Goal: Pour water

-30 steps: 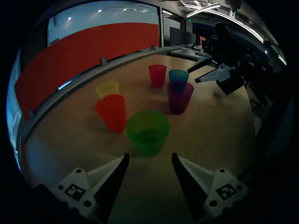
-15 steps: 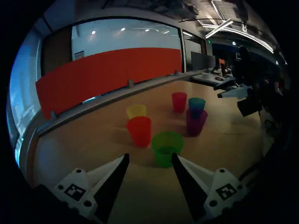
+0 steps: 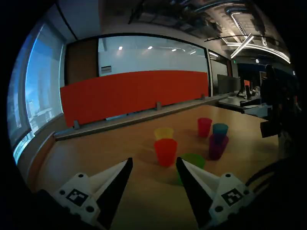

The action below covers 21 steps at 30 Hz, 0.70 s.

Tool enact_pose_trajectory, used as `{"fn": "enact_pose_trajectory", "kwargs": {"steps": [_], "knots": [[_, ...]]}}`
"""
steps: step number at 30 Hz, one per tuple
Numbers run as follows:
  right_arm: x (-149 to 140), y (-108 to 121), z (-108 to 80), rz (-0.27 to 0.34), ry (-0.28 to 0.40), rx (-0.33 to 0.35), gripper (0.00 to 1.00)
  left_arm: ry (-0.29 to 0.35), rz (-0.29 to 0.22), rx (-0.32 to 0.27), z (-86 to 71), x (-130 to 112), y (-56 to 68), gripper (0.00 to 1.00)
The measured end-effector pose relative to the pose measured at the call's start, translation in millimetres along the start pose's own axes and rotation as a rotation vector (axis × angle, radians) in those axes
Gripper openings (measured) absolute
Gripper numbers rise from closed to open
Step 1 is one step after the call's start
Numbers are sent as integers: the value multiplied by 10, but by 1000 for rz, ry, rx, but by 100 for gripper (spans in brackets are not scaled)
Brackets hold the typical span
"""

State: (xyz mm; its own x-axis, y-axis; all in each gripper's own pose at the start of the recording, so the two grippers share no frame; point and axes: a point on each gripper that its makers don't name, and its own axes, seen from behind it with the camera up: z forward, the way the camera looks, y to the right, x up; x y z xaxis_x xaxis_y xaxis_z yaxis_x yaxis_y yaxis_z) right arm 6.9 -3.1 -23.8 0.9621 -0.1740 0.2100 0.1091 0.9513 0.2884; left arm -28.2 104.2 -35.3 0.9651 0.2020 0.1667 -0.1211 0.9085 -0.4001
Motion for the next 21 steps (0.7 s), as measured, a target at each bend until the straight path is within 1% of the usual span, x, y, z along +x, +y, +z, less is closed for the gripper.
{"fn": "enact_pose_trajectory", "kwargs": {"steps": [5, 8, 11, 17, 21], "knots": [[70, 83, -14, 10, 51, -90, 100, 88, -44, 86, -76, 182, -134, 84], [88, 154, -33, 29, 77, -140, 100, 121, -60, 130, -110, 228, -212, 84], [120, 236, -56, 49, 104, -186, 100, 137, -67, 166, -137, 252, -274, 84], [165, 326, -76, 96, 148, -249, 100, 183, -105, 222, -173, 326, -366, 84], [138, 373, -54, 135, 155, -279, 100, 198, -129, 237, -182, 343, -394, 84]]}}
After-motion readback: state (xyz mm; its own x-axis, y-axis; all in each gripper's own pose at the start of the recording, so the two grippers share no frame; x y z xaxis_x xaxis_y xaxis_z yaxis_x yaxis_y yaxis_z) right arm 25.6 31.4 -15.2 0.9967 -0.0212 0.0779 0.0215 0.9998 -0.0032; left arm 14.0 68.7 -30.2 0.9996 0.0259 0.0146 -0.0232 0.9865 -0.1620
